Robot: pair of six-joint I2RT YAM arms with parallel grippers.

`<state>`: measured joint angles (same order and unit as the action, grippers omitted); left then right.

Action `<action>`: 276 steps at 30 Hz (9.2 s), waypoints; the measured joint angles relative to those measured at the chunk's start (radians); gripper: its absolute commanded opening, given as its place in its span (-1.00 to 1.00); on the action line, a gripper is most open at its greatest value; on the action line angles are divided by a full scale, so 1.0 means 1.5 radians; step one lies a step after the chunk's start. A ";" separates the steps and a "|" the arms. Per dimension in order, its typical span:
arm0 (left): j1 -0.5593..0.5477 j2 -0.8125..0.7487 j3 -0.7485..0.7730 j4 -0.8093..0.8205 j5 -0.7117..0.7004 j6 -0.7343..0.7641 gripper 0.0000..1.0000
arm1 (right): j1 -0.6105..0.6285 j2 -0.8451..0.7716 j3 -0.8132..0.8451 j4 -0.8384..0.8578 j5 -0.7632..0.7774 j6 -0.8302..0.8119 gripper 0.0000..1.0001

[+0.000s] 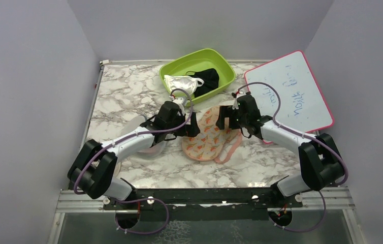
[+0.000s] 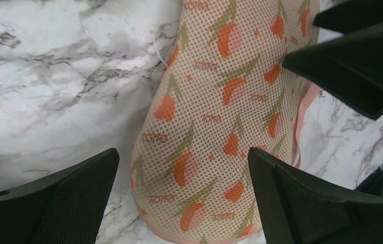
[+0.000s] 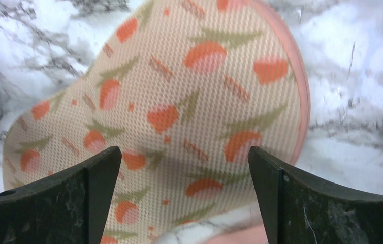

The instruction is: Unzip the laundry bag and remove the bra

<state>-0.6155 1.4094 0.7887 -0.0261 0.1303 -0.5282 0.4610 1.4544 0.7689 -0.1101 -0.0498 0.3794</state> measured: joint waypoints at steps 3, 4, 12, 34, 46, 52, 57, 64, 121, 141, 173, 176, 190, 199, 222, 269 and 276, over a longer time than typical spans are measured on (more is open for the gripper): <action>-0.005 0.023 -0.012 0.024 0.036 -0.014 0.71 | 0.000 0.028 0.039 0.003 -0.007 -0.019 0.87; -0.008 0.030 -0.013 0.029 0.044 -0.016 0.67 | 0.000 0.034 0.045 0.003 -0.012 -0.023 0.87; -0.071 0.049 -0.037 0.079 0.067 -0.048 0.49 | 0.000 0.023 0.053 -0.022 -0.066 -0.033 0.87; -0.035 -0.016 -0.018 0.027 -0.052 -0.010 0.75 | 0.000 -0.092 0.041 -0.097 -0.092 -0.035 0.89; -0.039 0.045 -0.062 0.089 -0.003 -0.036 -0.22 | 0.000 -0.070 -0.016 -0.090 -0.122 -0.024 0.88; -0.053 -0.021 -0.130 0.114 0.056 -0.088 -0.30 | 0.000 0.043 0.015 -0.071 -0.120 -0.023 0.87; -0.077 -0.037 -0.132 0.133 0.128 -0.127 -0.27 | -0.001 0.097 0.065 -0.056 -0.123 -0.023 0.86; -0.083 -0.073 -0.132 0.107 0.115 -0.118 0.06 | -0.001 0.084 0.101 -0.073 -0.097 -0.030 0.89; -0.024 0.134 -0.201 0.476 0.218 -0.330 -0.78 | -0.002 0.014 -0.065 -0.004 -0.118 -0.009 -0.05; -0.031 -0.211 -0.379 0.423 0.050 -0.451 -1.00 | 0.042 0.032 0.054 0.016 -0.239 -0.034 0.60; -0.033 -0.271 -0.122 -0.100 -0.227 -0.532 -1.00 | 0.396 -0.052 -0.014 0.145 -0.140 0.034 0.25; -0.033 -0.268 -0.100 -0.135 -0.229 -0.549 -1.00 | 0.401 -0.033 -0.013 0.151 -0.082 0.041 0.07; -0.033 -0.258 -0.063 -0.215 -0.238 -0.600 -1.00 | 0.458 0.002 -0.065 0.373 0.109 0.028 -0.18; -0.032 -0.250 -0.062 -0.216 -0.240 -0.605 -1.00 | 0.465 0.035 -0.065 0.426 0.208 0.043 -0.28; -0.031 -0.238 -0.054 -0.217 -0.247 -0.606 -1.00 | 0.469 0.088 -0.011 0.380 0.314 0.099 -0.99; 0.008 -0.332 -0.215 -0.029 -0.119 -0.234 0.68 | 0.294 -0.116 -0.177 0.248 0.003 -0.279 -0.98; 0.008 -0.375 -0.188 -0.049 -0.086 -0.126 0.65 | 0.294 -0.116 -0.176 0.247 -0.037 -0.274 -0.98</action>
<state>-0.6037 0.8467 0.5060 -0.1001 0.0006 -0.7170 0.9016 1.2800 0.5049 0.2611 -0.1051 -0.0311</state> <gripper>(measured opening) 0.830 0.011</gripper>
